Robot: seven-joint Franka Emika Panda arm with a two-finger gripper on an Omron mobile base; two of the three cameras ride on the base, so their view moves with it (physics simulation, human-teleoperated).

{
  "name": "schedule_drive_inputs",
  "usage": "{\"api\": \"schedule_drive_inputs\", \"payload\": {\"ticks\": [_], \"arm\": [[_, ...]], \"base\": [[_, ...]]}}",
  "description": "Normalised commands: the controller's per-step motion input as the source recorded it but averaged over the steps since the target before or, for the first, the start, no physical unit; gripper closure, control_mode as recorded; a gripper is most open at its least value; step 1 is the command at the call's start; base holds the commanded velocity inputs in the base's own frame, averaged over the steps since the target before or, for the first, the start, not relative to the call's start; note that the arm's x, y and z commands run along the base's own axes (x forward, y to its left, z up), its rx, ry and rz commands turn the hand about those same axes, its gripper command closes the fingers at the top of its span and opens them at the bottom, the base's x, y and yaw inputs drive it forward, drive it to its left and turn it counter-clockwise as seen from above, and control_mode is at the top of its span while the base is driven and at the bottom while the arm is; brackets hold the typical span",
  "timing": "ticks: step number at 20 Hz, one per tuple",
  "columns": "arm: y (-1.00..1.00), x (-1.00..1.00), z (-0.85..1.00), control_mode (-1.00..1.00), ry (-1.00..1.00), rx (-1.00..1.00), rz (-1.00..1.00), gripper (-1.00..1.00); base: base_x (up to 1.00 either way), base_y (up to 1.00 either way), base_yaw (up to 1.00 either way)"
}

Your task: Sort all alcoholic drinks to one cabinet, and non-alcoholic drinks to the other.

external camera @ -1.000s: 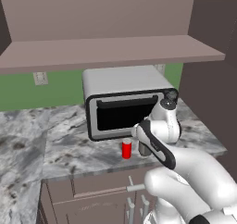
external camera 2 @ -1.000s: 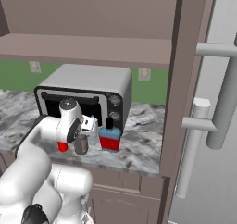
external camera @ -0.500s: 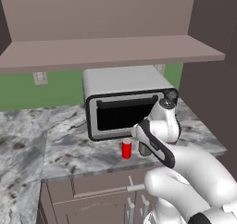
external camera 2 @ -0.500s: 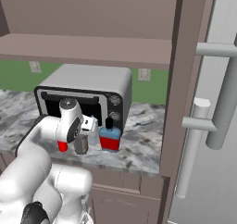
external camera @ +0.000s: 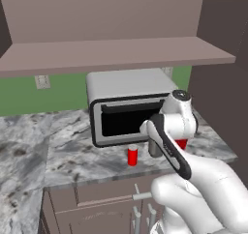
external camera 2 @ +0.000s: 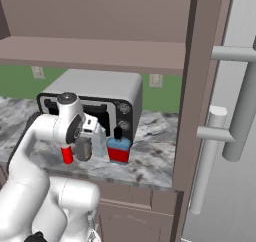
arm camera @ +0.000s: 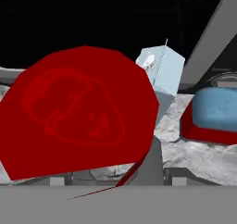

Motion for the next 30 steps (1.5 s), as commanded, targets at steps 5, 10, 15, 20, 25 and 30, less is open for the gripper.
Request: {"api": "schedule_drive_inputs", "payload": {"ticks": [5,10,15,20,25,30], "arm": [[0.0,-0.75,0.99,-1.0,-0.12,0.0,0.0,1.0],[0.01,-0.48,0.94,-1.0,-0.11,0.0,0.0,1.0],[0.05,-0.29,0.96,-1.0,-0.14,0.0,0.0,1.0],[0.1,-0.17,0.9,-1.0,-0.14,-0.02,0.0,1.0],[0.08,-0.06,0.89,-1.0,-0.12,-0.04,0.0,1.0],[0.02,0.0,0.87,-1.0,-0.14,-0.05,0.0,1.0]], "base": [[0.0,0.0,0.0],[0.0,0.0,0.0],[0.0,0.0,0.0],[0.0,0.0,0.0],[0.0,0.0,0.0],[0.0,0.0,0.0]]}}
